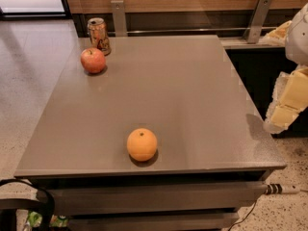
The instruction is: Move orange near orange can
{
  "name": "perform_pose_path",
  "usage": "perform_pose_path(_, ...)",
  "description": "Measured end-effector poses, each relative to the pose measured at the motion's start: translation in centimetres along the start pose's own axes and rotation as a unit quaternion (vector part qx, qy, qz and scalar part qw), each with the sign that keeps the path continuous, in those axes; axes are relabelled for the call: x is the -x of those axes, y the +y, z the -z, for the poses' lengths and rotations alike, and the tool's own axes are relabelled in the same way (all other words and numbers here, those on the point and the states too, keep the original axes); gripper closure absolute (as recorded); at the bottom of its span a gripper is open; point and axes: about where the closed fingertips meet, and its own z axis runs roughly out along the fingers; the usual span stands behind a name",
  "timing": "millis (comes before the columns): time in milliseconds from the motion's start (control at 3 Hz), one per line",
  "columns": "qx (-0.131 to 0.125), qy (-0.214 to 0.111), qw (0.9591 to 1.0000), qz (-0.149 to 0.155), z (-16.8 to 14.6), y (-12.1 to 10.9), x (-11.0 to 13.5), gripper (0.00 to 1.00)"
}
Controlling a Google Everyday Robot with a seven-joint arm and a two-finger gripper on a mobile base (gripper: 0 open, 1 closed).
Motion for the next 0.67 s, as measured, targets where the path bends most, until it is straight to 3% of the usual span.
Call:
perform_pose_path(333, 0.018, -0.058, 0.9982, -0.002, -1.5, 1.7, 0.8, 0.0)
perform_pose_path(667, 0.032, -0.142, 0.9893, -0.006, -3.6, 3.6, 3.0, 0.0)
